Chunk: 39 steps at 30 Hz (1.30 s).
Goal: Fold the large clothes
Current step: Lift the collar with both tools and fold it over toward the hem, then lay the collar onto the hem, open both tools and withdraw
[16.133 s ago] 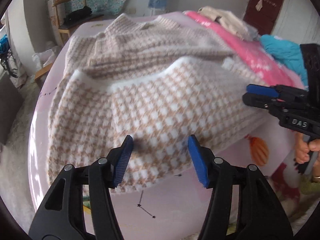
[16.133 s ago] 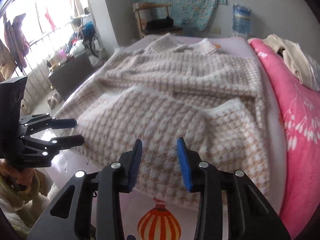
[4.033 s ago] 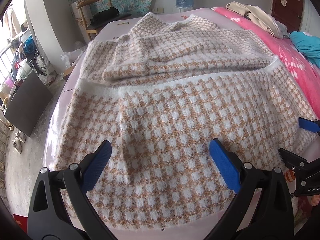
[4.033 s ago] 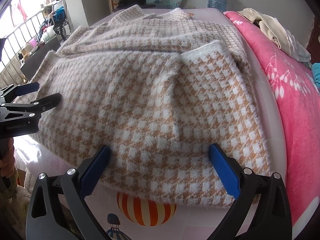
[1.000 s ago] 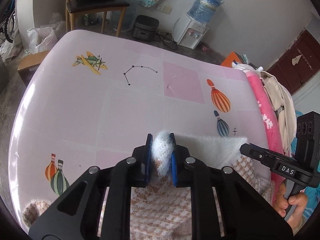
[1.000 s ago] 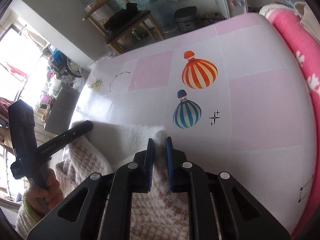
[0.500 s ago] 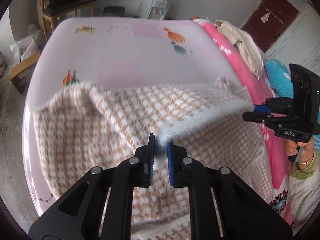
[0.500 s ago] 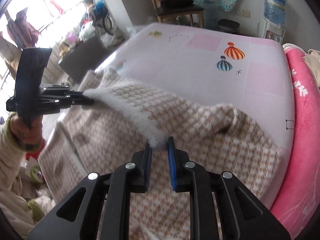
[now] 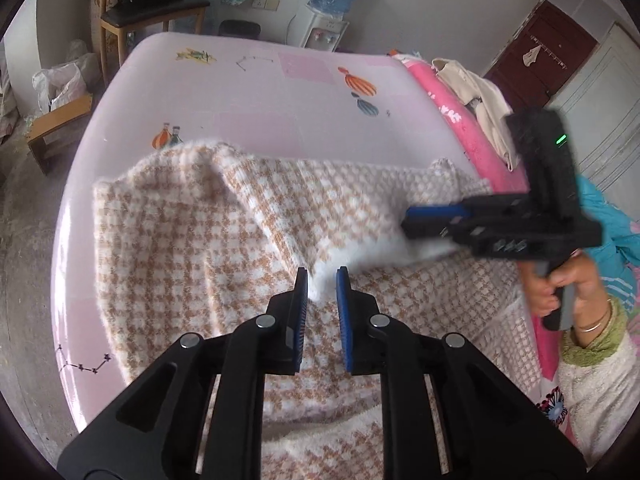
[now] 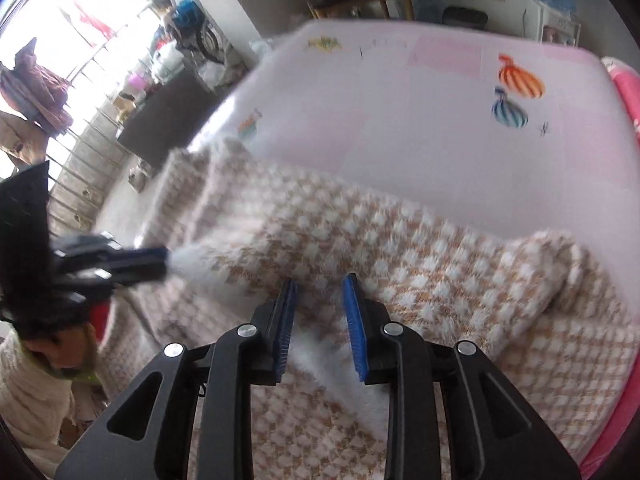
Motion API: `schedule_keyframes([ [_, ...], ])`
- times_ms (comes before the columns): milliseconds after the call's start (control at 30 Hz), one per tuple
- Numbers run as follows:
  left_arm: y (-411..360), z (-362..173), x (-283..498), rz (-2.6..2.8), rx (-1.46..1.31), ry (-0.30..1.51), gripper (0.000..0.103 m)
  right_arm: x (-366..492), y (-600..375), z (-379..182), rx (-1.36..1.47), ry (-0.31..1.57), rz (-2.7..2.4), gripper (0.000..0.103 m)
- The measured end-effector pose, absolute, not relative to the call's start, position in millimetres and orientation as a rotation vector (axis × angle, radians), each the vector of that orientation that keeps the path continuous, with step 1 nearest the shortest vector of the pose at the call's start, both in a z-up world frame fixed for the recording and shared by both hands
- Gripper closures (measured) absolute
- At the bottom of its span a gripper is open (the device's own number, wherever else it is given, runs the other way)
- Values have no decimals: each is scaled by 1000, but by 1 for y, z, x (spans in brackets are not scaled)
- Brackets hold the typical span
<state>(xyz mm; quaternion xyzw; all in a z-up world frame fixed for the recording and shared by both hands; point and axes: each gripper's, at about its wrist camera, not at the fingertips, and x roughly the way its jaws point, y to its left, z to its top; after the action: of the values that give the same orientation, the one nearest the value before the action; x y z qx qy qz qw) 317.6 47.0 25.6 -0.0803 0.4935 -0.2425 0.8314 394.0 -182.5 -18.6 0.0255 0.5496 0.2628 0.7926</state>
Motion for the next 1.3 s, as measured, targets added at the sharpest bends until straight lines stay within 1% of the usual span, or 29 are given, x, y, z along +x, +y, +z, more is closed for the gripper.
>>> schedule_keyframes([
  [67, 58, 42, 317, -513, -188, 989, 88, 383, -181, -20, 21, 1124, 575, 77],
  [200, 44, 57, 345, -492, -162, 947, 87, 380, -182, -19, 29, 1135, 569, 77],
  [300, 10, 45, 372, -486, -88, 962, 85, 378, -182, -18, 28, 1129, 558, 77],
  [433, -32, -10, 386, -420, 221, 1061, 84, 367, -193, -15, 13, 1137, 579, 77],
  [467, -33, -12, 379, -428, 267, 1028, 84, 363, -201, -12, 11, 1148, 583, 77],
  [533, -31, -9, 371, -442, 318, 1001, 79, 358, -215, 0, 11, 1138, 573, 76],
  [567, -26, -7, 369, -449, 316, 1004, 76, 358, -222, 10, -3, 1110, 557, 71],
  [633, -17, -5, 370, -468, 303, 1014, 70, 363, -225, 26, -50, 1033, 512, 65],
  [700, -11, -6, 372, -473, 293, 1006, 62, 374, -221, 33, -58, 989, 496, 63],
  [767, -6, -8, 373, -484, 266, 997, 61, 387, -211, 24, -111, 963, 472, 59],
  [867, 0, -9, 365, -479, 269, 982, 59, 394, -198, -14, -243, 1021, 434, 58],
  [900, 3, -9, 361, -482, 274, 980, 58, 385, -205, -18, -258, 983, 451, 57],
  [1033, 22, -5, 352, -512, 233, 987, 57, 363, -229, -16, -263, 994, 481, 55],
  [1067, 27, -3, 351, -512, 222, 987, 55, 360, -236, -16, -271, 1008, 480, 50],
  [1100, 30, -1, 349, -511, 214, 983, 55, 357, -243, -15, -272, 1024, 467, 48],
  [1200, 35, 10, 340, -490, 238, 925, 56, 355, -259, -1, -244, 1035, 439, 48],
  [1300, 35, 29, 334, -485, 256, 843, 56, 353, -258, 23, -208, 968, 459, 48],
])
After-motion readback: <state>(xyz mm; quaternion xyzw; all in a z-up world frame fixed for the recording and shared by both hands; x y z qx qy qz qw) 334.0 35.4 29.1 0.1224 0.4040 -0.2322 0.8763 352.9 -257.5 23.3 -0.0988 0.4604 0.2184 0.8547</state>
